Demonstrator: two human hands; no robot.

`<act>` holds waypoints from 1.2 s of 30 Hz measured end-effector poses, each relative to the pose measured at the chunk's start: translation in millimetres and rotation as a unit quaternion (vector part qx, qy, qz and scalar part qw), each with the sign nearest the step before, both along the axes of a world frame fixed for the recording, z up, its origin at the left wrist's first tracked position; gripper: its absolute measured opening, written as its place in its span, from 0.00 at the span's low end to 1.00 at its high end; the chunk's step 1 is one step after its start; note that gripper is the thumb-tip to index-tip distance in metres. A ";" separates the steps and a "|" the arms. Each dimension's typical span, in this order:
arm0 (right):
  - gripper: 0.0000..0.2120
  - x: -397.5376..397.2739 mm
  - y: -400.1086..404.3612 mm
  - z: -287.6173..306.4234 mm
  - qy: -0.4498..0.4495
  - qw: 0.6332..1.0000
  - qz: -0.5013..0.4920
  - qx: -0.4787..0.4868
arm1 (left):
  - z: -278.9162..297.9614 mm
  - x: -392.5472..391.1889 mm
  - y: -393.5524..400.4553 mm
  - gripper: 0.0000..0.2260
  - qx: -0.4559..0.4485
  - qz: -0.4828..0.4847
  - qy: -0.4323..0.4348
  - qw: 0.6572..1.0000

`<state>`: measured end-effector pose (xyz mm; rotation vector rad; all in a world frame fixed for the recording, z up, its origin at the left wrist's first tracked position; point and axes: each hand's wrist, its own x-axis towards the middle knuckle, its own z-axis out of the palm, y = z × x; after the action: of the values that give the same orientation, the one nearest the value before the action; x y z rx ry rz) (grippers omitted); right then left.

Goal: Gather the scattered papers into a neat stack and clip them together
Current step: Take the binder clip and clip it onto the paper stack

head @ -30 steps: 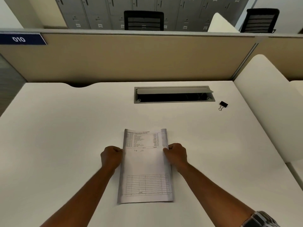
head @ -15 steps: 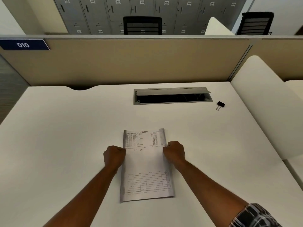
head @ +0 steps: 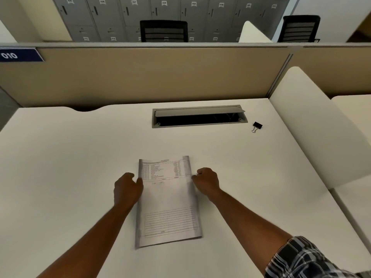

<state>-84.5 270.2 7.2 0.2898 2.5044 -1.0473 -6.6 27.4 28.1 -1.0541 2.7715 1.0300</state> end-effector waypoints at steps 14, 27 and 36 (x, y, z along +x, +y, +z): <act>0.16 -72.7 127.6 11.6 0.059 0.996 -0.064 0.030 | -12.9 -80.8 132.6 0.31 -0.081 -0.278 0.038 0.956; 0.24 -198.0 220.3 -8.9 0.092 0.976 -0.179 0.078 | -67.8 -130.7 226.0 0.37 -0.143 -0.401 -0.021 0.905; 0.33 -268.6 236.4 -25.2 0.087 0.955 -0.265 0.104 | -85.9 -150.6 224.9 0.37 -0.183 -0.420 0.018 0.889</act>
<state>-353.2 506.6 -18.0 1.0186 2.7731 -1.0283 -157.2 252.4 -57.8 0.2373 2.9816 0.4096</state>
